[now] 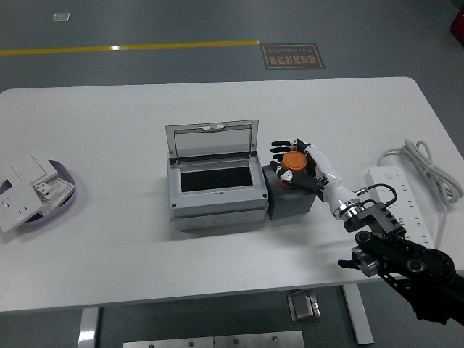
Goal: Pick up the cylinder from the cube,place it in the box,flap close box
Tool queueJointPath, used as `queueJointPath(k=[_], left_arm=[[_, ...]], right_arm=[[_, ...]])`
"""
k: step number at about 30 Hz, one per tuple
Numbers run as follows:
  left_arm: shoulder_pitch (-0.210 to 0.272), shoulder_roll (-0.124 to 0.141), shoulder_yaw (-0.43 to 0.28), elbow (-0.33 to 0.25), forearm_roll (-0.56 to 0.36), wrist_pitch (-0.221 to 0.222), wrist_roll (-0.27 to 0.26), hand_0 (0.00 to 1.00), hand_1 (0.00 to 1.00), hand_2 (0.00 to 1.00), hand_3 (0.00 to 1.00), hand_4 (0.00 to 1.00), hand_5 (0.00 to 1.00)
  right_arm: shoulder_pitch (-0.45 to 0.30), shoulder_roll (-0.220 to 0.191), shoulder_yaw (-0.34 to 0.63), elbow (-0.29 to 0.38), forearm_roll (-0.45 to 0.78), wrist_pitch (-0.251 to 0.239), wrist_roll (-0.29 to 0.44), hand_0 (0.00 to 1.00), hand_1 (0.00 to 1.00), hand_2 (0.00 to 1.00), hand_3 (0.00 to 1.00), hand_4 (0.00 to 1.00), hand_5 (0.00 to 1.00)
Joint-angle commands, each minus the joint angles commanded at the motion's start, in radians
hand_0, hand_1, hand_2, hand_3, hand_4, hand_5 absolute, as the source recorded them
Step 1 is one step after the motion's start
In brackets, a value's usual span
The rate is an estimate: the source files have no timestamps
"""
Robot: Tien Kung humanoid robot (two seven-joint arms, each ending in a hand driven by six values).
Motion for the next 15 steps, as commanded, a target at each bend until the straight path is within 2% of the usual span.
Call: queueJointPath(k=[4, 5, 10, 11, 15], left_arm=[[-0.001, 0.0, 0.001, 0.0, -0.001, 0.0, -0.001, 0.61, 0.637, 0.627, 0.633, 0.684, 0.248], [-0.001, 0.0, 0.001, 0.0, -0.001, 0.0, -0.001, 0.61, 0.637, 0.627, 0.632, 0.684, 0.248], [-0.001, -0.001, 0.002, 0.0, -0.001, 0.0, -0.001, 0.61, 0.637, 0.627, 0.632, 0.684, 0.248], [-0.001, -0.001, 0.002, 0.0, -0.001, 0.0, -0.001, 0.61, 0.637, 0.627, 0.632, 0.684, 0.249], [0.0, -0.001, 0.002, 0.0, -0.001, 0.0, -0.002, 0.61, 0.637, 0.627, 0.632, 0.684, 0.249]], right_arm=[[0.001, 0.0, -0.002, 0.002, 0.001, -0.006, 0.0, 0.656, 0.658, 0.651, 0.669, 0.304, 0.002], [0.001, 0.0, -0.002, 0.003, 0.002, -0.007, 0.0, 0.672, 0.656, 0.63, 0.657, 0.195, 0.002], [0.001, 0.001, -0.005, 0.004, 0.019, -0.01, 0.01, 0.672, 0.656, 0.63, 0.657, 0.195, 0.002], [0.001, 0.001, -0.006, 0.004, 0.023, -0.011, 0.014, 0.689, 0.65, 0.601, 0.632, 0.063, 0.002], [0.002, 0.004, -0.003, 0.005, 0.044, -0.02, 0.039, 0.689, 0.65, 0.601, 0.632, 0.063, 0.002]])
